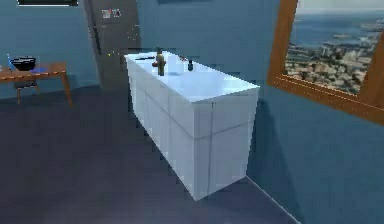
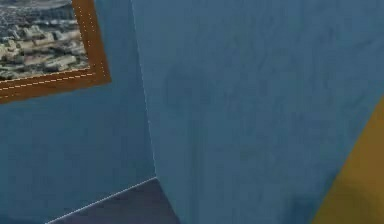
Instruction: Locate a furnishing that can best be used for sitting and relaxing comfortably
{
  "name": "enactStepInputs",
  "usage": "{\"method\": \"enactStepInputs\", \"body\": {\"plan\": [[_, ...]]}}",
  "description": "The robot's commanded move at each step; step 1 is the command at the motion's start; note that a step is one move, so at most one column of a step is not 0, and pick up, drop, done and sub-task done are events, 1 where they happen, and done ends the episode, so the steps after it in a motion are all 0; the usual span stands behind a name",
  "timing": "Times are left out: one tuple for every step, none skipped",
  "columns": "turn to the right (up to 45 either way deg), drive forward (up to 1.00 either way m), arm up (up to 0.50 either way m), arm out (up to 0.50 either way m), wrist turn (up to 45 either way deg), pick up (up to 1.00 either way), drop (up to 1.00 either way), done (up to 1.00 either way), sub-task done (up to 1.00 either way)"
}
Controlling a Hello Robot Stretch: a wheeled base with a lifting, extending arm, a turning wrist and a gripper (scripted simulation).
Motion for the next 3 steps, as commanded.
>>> {"method": "enactStepInputs", "body": {"plan": [[-30.0,0.0,0.0,0.0,0.0,0.0,0.0,0.0,0.0],[0.0,0.15,0.0,0.0,0.0,0.0,0.0,0.0,0.0],[-45.0,0.0,0.0,0.0,0.0,0.0,0.0,0.0,0.0]]}}
